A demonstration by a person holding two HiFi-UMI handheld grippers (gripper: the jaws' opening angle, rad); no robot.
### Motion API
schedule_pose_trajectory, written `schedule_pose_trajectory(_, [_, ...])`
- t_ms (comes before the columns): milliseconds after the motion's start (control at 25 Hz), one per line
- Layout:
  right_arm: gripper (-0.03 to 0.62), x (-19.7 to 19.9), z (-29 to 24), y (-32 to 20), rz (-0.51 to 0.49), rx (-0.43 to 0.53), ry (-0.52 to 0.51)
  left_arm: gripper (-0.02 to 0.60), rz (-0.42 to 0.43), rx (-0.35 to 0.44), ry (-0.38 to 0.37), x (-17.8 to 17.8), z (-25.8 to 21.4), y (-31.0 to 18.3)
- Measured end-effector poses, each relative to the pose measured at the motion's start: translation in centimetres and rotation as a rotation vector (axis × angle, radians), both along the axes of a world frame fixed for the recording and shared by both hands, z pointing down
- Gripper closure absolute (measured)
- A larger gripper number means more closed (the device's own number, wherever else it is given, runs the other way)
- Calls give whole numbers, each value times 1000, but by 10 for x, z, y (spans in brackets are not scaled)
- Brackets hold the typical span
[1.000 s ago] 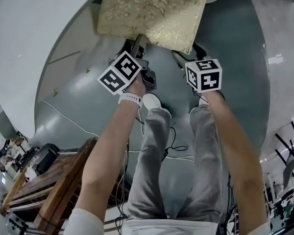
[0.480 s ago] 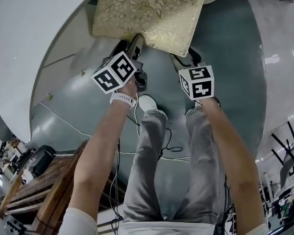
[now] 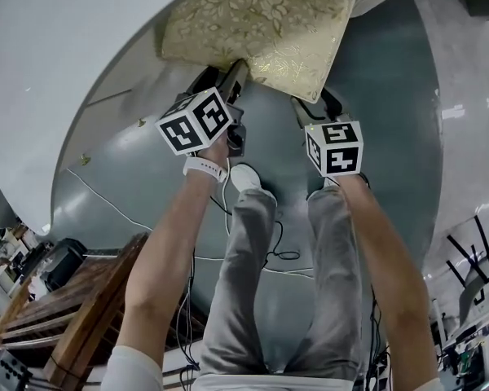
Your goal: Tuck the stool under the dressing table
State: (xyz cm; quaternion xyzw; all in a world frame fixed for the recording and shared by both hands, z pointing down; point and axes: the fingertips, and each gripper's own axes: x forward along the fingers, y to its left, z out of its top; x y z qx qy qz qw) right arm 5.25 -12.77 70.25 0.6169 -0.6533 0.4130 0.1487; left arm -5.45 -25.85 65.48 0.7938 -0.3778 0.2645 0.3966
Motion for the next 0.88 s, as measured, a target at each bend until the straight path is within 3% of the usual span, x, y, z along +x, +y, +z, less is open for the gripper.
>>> schedule_pose_trajectory(880, [338, 7, 6, -28, 58, 4, 24, 311, 43, 4, -2, 18, 4, -40])
